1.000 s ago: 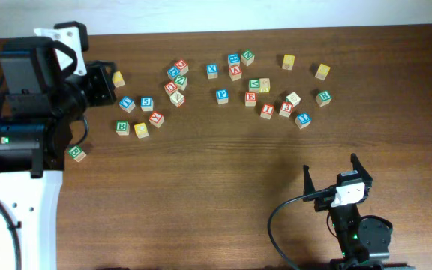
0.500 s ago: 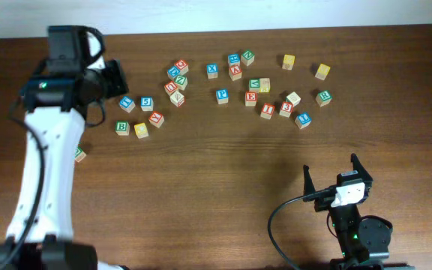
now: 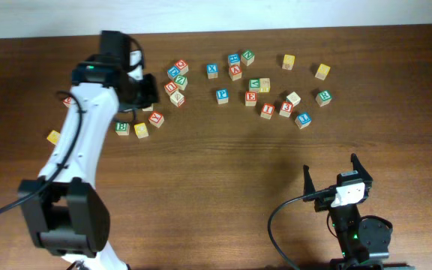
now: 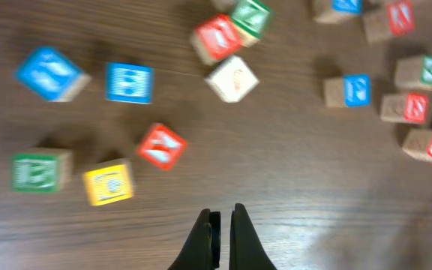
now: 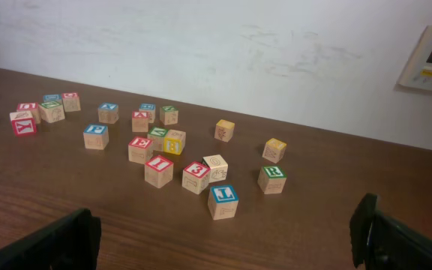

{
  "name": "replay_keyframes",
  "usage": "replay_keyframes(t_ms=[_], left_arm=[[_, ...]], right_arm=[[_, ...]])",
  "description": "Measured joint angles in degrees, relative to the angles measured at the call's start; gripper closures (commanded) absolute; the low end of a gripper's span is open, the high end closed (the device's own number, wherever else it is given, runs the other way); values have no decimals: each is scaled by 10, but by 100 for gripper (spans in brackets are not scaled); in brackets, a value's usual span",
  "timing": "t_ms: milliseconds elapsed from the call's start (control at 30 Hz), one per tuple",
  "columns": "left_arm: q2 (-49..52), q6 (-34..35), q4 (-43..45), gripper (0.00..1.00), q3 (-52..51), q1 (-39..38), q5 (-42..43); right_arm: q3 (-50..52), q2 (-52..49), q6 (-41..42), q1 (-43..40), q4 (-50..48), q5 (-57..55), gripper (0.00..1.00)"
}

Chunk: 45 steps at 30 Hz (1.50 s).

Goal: Spell out ICRA

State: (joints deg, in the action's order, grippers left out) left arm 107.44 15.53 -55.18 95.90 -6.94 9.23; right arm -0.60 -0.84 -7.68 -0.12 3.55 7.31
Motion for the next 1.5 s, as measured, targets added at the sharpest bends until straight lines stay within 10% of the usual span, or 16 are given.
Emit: replay_keyframes(t_ms=[1500], left_arm=[[102, -21, 5, 100, 65, -179, -2]], right_arm=[[0, 0, 0, 0, 0, 0, 2]])
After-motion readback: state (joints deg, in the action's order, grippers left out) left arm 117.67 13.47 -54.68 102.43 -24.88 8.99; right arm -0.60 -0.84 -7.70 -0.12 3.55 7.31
